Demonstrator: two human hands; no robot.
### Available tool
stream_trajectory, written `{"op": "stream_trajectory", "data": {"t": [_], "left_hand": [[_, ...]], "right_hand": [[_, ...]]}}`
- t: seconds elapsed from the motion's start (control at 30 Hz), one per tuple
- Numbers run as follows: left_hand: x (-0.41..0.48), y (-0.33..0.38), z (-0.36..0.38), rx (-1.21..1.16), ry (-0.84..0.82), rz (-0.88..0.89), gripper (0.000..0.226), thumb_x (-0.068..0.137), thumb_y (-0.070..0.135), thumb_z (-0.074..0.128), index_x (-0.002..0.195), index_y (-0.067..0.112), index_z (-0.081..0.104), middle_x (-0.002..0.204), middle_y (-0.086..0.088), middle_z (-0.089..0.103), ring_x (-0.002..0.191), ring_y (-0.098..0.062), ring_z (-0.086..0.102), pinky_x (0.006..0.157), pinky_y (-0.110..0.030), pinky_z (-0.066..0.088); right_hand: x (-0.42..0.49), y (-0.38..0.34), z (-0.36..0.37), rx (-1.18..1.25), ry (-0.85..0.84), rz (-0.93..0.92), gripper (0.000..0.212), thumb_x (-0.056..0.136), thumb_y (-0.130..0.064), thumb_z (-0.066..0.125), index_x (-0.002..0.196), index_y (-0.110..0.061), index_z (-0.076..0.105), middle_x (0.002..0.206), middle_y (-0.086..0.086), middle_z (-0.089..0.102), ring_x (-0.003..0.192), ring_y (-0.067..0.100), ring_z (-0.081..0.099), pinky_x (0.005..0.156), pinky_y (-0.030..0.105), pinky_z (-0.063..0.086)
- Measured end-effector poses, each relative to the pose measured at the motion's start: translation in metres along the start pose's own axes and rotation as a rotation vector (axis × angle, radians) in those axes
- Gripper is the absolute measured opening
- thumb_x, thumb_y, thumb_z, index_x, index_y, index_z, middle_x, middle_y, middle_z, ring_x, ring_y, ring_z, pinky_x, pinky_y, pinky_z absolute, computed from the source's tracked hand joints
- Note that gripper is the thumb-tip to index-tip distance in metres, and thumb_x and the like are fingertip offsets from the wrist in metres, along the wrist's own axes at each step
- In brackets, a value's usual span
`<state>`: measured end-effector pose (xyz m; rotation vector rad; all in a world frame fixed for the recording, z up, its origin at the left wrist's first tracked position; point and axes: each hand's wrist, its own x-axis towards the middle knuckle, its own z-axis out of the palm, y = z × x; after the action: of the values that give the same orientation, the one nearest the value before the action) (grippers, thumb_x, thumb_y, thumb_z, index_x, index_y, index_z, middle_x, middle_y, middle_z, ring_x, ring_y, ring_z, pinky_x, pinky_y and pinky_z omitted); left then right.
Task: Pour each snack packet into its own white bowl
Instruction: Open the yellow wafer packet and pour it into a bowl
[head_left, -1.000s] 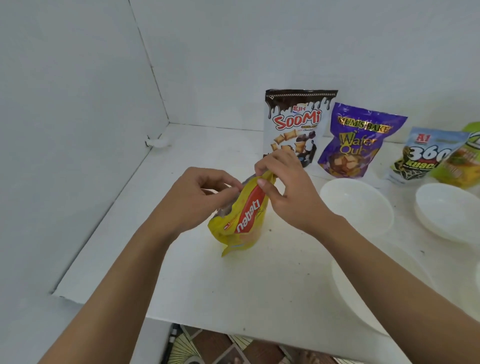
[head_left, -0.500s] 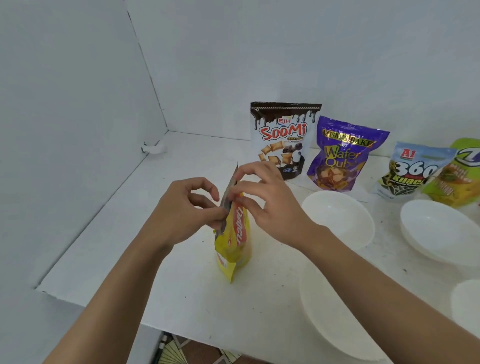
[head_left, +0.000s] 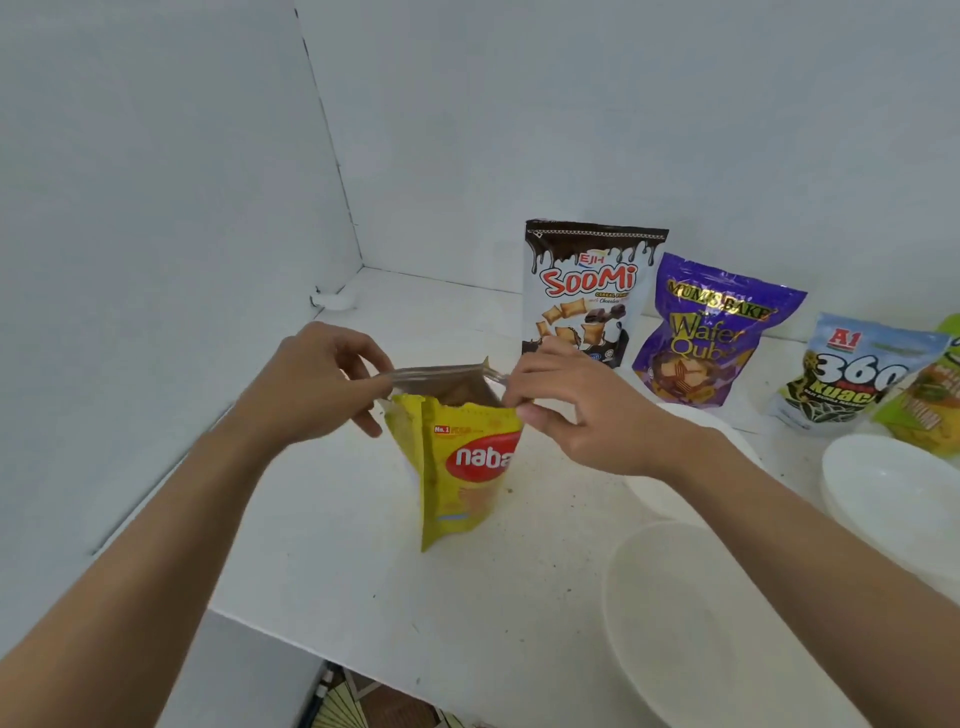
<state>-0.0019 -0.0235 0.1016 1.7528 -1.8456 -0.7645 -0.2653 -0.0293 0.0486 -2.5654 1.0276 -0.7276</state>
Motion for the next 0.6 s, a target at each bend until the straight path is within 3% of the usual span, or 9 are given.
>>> {"op": "stream_trajectory", "data": {"t": [0.13,0.33,0.5,0.6], "left_hand": [[0.002,0.002,-0.003,0.060,0.028,0.044,0.012,0.088,0.016,0.068,0.078,0.020,0.072,0.065,0.002,0.072,0.056,-0.010,0.073,0.054,-0.024,0.040],[0.004,0.000,0.011,-0.001,-0.012,0.030,0.011,0.089,0.017,0.063,0.078,0.019,0.065,0.064,-0.002,0.072,0.054,-0.014,0.070,0.066,-0.033,0.049],[0.013,-0.002,0.026,0.116,0.008,0.081,0.030,0.089,0.042,0.068,0.071,0.021,0.056,0.063,0.001,0.068,0.056,-0.012,0.060,0.056,-0.028,0.046],[0.027,-0.007,0.016,0.222,0.106,0.112,0.026,0.088,0.038,0.069,0.072,0.022,0.055,0.068,0.005,0.069,0.061,-0.013,0.066,0.064,-0.032,0.053]], "right_hand": [[0.000,-0.006,0.000,-0.075,-0.039,-0.048,0.013,0.097,-0.017,0.054,0.099,-0.016,0.067,0.096,-0.005,0.060,0.095,0.015,0.042,0.085,0.037,0.042],[0.000,-0.009,0.012,-0.025,0.103,0.040,0.016,0.101,-0.022,0.052,0.104,-0.021,0.068,0.101,-0.013,0.054,0.101,0.011,0.042,0.089,0.027,0.037],[0.006,-0.019,0.022,-0.084,0.130,-0.017,0.014,0.097,-0.036,0.061,0.103,-0.029,0.072,0.110,-0.013,0.061,0.112,0.016,0.045,0.092,0.045,0.040],[0.006,-0.022,0.023,-0.058,0.082,-0.063,0.012,0.098,-0.034,0.060,0.098,-0.027,0.070,0.102,-0.016,0.062,0.105,0.015,0.046,0.086,0.050,0.041]]}}
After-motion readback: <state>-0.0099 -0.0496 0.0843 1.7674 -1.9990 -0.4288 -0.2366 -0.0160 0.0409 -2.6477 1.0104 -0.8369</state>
